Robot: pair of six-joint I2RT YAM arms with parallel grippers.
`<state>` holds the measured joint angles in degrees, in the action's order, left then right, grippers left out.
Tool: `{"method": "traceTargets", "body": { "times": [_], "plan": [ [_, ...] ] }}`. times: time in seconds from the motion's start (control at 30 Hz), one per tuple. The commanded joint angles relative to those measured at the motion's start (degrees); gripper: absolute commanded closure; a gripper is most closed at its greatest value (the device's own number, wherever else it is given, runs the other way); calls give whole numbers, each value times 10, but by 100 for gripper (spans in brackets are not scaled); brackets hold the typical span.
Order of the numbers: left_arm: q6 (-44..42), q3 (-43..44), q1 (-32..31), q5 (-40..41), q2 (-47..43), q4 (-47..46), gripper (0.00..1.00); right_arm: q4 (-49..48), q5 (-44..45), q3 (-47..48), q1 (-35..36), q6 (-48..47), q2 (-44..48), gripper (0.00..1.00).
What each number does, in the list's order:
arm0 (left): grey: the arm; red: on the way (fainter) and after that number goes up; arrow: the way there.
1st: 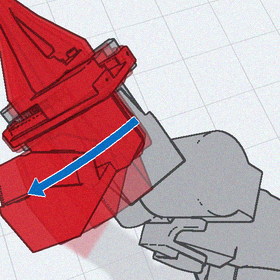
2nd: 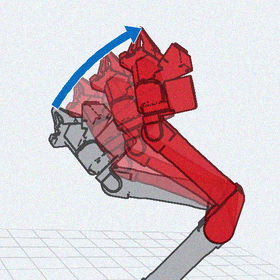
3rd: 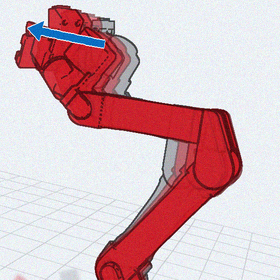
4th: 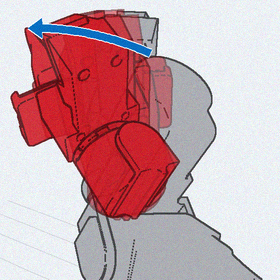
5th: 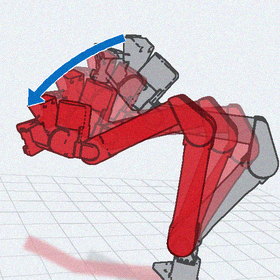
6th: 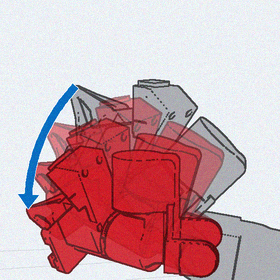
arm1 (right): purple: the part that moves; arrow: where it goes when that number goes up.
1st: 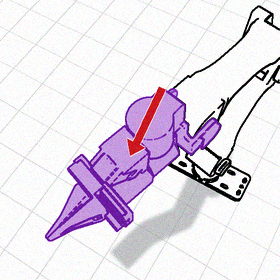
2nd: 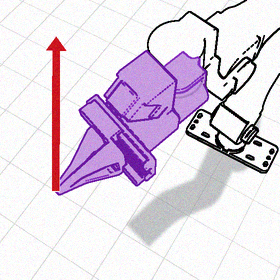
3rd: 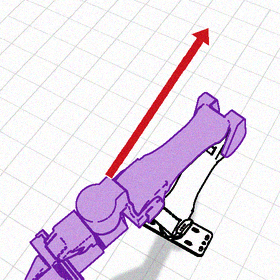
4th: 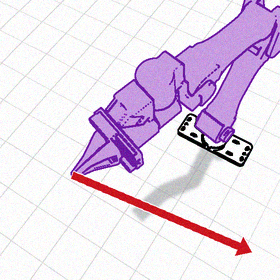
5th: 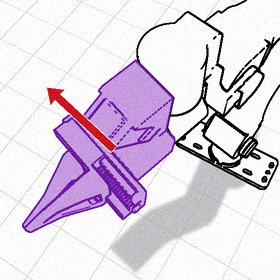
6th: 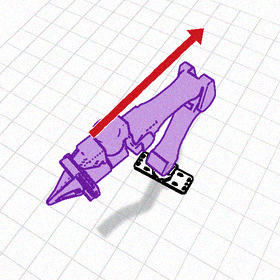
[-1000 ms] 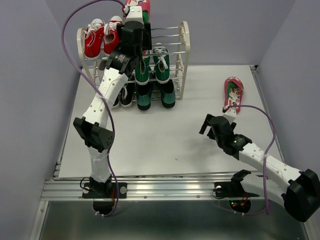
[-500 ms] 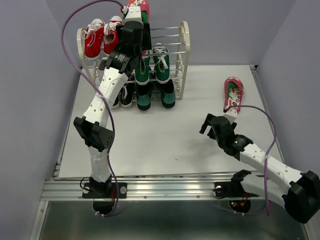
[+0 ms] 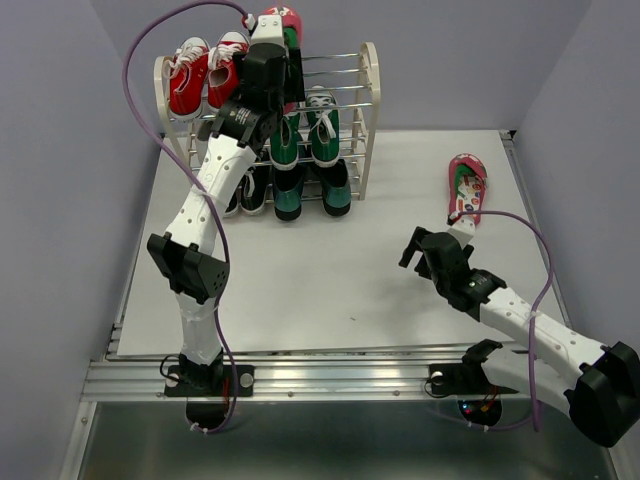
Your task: Place and organize the shoes onto the shoe shelf
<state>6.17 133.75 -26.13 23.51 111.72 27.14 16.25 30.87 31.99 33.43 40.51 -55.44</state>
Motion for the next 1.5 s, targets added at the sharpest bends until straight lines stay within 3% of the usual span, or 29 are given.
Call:
{"method": "traceTargets", "body": {
  "times": [0.0,0.47,0.5,0.53,0.97,1.13,1.33,1.47],
  "plan": [
    [16,9,-1,-21,-34,1,17,-16,2,10,-3,4,2,0],
    [46,-39,-3,-34,-85,20,13,-16,-6,10,-3,3,9,0],
    [48,-41,-3,-35,-91,20,11,-17,-8,11,-3,1,8,0],
    [48,-42,-4,-36,-92,18,1,-16,-9,11,-3,0,8,0],
    [45,-22,-11,-43,-122,22,1,-16,-14,31,-3,-23,-2,0],
    [49,-47,-34,-32,-176,29,1,-14,-6,52,-8,-35,-20,0],
    [101,-281,-82,0,-335,-30,1,-7,-12,99,-61,-61,-78,0],
    [181,-520,-135,4,-466,-111,1,-8,-54,133,-123,-101,-117,0]
  ]
}}
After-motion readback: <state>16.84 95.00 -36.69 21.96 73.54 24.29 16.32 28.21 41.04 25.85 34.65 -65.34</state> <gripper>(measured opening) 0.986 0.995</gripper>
